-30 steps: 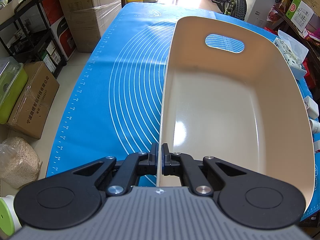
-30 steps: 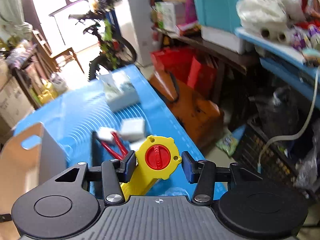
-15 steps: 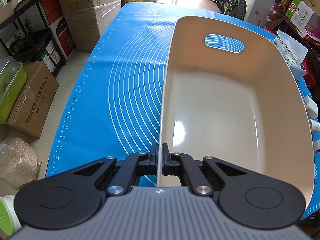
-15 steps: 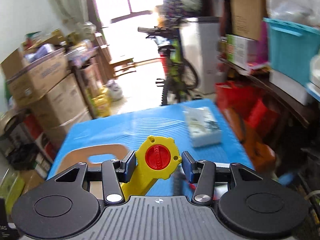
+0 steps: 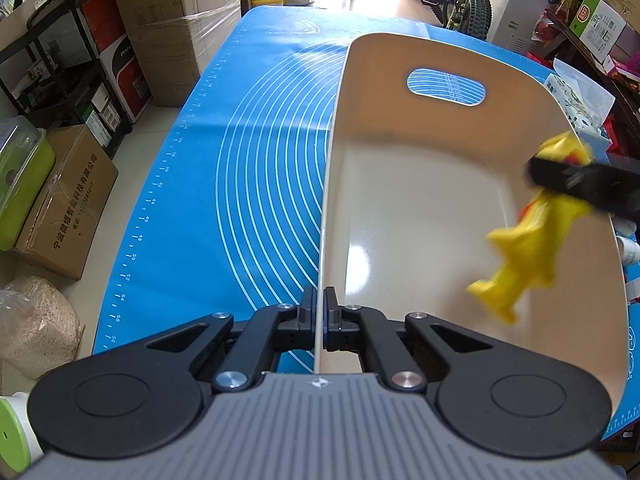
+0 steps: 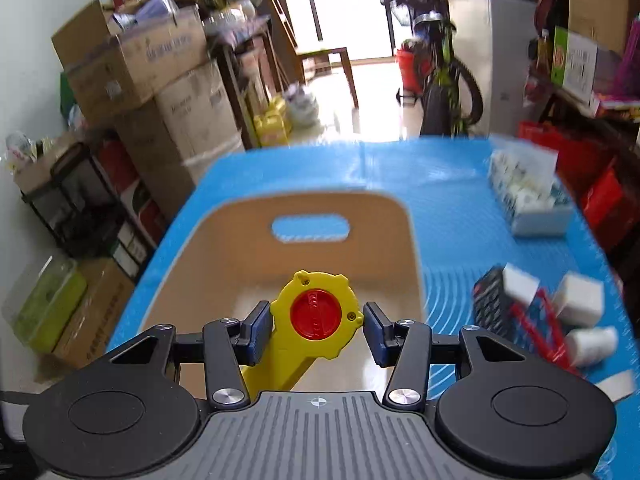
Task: Organize rigid objects
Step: 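Carry the yellow tool into the basket with the right tool and release it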
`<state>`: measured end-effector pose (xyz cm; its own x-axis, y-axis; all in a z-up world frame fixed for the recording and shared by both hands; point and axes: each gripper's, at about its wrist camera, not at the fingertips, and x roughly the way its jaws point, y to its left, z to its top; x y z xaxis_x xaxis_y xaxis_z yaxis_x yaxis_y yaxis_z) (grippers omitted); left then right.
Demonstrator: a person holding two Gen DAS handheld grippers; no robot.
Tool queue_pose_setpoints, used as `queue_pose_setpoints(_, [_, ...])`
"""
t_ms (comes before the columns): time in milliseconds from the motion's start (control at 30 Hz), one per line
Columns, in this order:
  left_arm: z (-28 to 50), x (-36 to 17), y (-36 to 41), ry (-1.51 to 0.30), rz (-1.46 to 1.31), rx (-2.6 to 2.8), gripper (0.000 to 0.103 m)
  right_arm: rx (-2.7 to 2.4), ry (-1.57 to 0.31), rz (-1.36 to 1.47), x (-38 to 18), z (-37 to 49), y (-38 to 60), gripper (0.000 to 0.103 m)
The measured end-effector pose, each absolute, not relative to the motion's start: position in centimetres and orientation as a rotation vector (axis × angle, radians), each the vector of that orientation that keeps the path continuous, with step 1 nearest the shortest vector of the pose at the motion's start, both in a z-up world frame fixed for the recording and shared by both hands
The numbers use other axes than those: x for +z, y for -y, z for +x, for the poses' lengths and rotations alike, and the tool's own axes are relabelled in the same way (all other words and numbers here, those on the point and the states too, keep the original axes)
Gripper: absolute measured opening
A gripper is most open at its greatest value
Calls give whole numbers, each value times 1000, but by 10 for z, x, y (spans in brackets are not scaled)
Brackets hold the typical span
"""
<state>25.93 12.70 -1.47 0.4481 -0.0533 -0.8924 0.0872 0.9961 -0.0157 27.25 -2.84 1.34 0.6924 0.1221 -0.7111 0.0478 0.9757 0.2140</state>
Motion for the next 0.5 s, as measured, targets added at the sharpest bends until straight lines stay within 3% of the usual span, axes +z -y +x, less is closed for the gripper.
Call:
queue_pose_setpoints(400, [259,-14,-126,-1102,40,-88,4,57,-1010,117,-26,294,3,55])
queue_pose_setpoints(500, [259,-14,-125,-1103,43,-86,4,74,-979,131,-14,288,7,61])
